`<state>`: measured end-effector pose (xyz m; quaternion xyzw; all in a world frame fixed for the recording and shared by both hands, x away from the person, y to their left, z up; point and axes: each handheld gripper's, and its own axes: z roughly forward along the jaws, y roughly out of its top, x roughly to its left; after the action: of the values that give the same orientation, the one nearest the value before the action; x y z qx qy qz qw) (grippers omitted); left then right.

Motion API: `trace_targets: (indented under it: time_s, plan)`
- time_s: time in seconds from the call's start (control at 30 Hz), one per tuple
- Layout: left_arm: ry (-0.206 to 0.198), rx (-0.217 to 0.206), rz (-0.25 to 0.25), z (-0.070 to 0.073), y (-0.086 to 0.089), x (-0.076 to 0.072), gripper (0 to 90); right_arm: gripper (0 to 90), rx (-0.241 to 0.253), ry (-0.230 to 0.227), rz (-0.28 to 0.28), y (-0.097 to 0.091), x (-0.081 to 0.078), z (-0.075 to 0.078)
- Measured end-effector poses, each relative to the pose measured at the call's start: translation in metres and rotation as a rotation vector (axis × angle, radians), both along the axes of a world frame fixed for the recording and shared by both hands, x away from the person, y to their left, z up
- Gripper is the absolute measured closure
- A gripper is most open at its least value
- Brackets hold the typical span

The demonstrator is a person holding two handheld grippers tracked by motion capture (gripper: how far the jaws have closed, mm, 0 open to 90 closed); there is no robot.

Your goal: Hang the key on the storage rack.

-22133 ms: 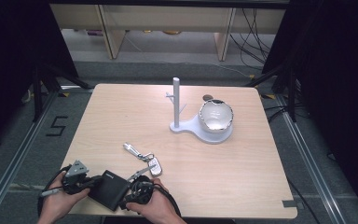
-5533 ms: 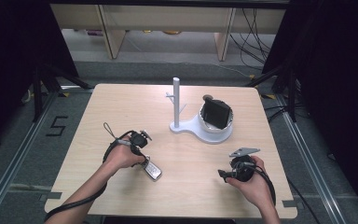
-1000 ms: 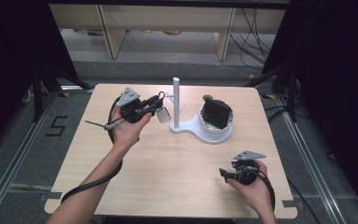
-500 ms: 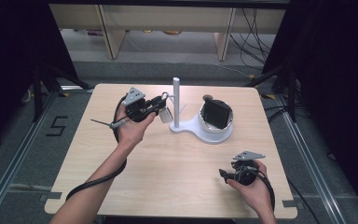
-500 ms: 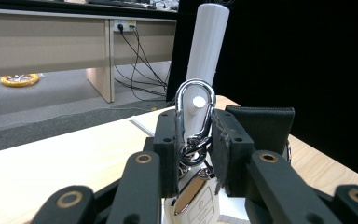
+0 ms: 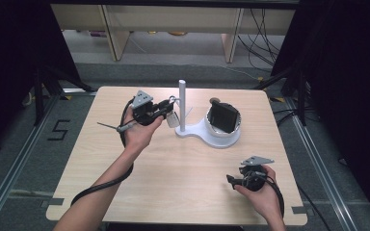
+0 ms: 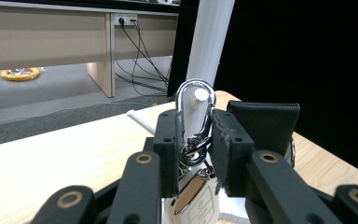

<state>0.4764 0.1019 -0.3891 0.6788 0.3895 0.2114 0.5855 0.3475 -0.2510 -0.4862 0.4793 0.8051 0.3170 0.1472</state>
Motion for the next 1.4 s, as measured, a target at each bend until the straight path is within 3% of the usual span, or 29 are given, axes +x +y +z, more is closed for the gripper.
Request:
trace_targets:
  time_s: [0.37, 0.83, 0.87, 0.97, 1.4]
  plan:
    - [0.008, 0.015, -0.003, -0.005, -0.008, 0.004, 72.3, 39.8, 0.011, 0.024, -0.012, 0.000, -0.001, 0.002]
    - [0.010, 0.028, 0.006, -0.009, -0.014, 0.008, 72.2, 39.8, -0.001, 0.009, -0.008, 0.000, -0.002, 0.002]
    - [0.009, 0.031, 0.008, -0.009, -0.015, 0.009, 72.2, 39.8, -0.008, -0.017, 0.008, -0.001, 0.000, 0.000]
    - [0.008, 0.035, 0.009, -0.009, -0.016, 0.010, 72.2, 39.8, -0.001, 0.009, -0.008, 0.000, -0.002, 0.002]
    - [0.012, 0.041, 0.012, -0.012, -0.020, 0.013, 72.1, 39.7, 0.000, 0.008, -0.008, 0.000, -0.002, 0.002]
